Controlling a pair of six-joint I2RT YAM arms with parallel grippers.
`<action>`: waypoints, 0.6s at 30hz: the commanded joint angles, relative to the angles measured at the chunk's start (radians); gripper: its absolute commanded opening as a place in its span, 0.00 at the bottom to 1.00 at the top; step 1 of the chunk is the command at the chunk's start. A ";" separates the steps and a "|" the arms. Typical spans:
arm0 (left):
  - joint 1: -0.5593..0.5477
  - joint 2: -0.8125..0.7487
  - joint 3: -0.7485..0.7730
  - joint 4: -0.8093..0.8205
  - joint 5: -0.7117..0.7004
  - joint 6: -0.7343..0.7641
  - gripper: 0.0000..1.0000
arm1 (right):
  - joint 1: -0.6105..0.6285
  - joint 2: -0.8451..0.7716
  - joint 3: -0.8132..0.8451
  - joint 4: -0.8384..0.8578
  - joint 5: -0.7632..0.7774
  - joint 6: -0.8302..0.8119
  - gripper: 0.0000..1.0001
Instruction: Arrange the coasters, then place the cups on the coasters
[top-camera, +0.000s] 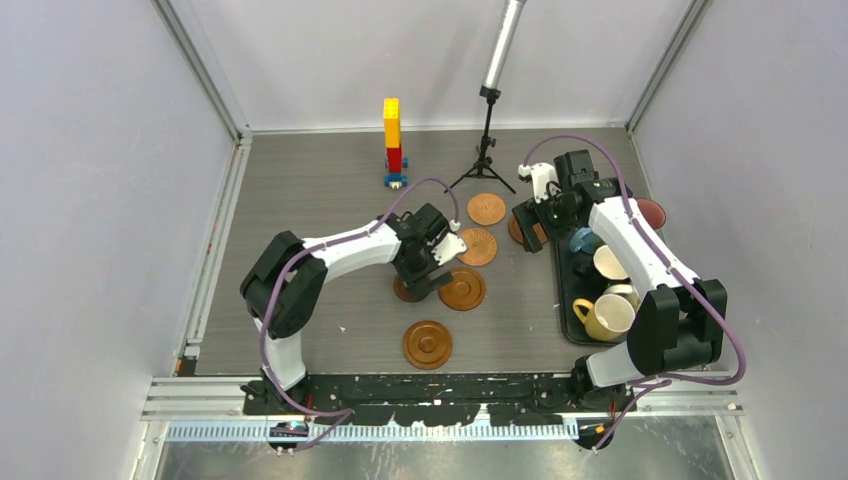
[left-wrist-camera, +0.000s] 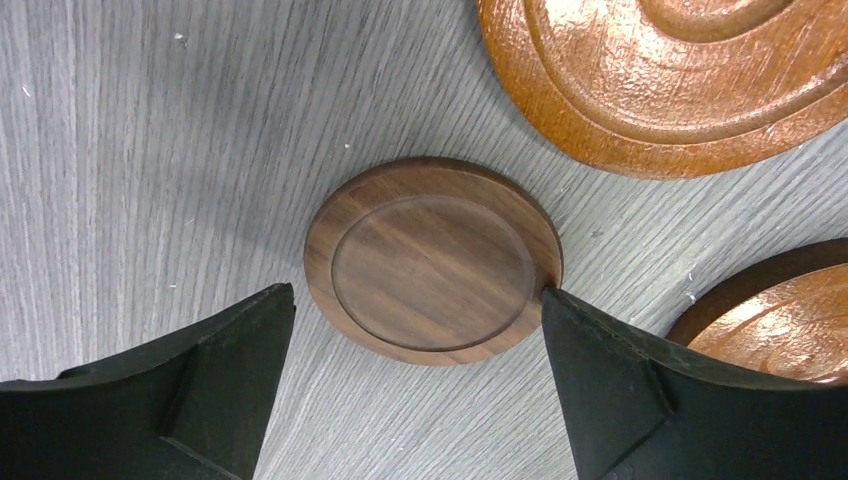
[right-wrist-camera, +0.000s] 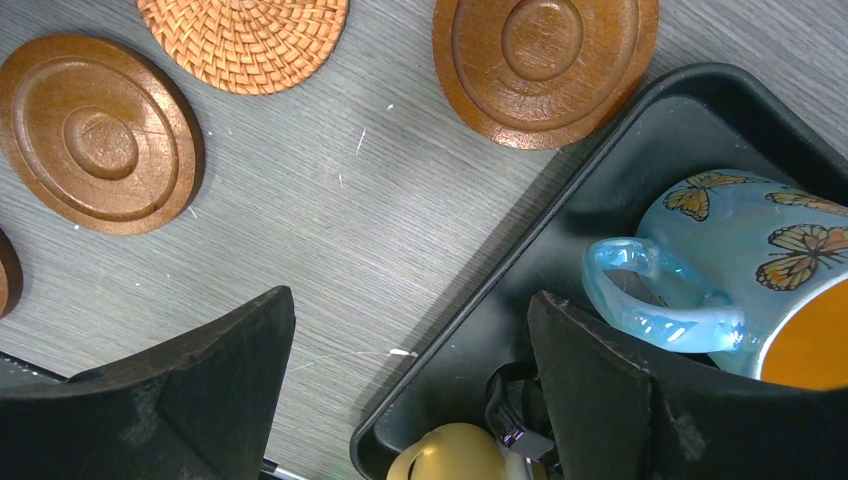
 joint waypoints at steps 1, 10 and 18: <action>0.056 0.036 0.003 -0.001 0.011 -0.010 0.93 | -0.001 0.003 0.029 0.008 0.010 -0.020 0.91; 0.293 0.062 0.035 -0.040 -0.006 0.039 0.82 | -0.002 0.025 0.045 0.008 -0.001 -0.017 0.91; 0.552 0.179 0.179 -0.048 -0.052 0.058 0.73 | -0.002 0.037 0.052 0.009 -0.010 -0.010 0.91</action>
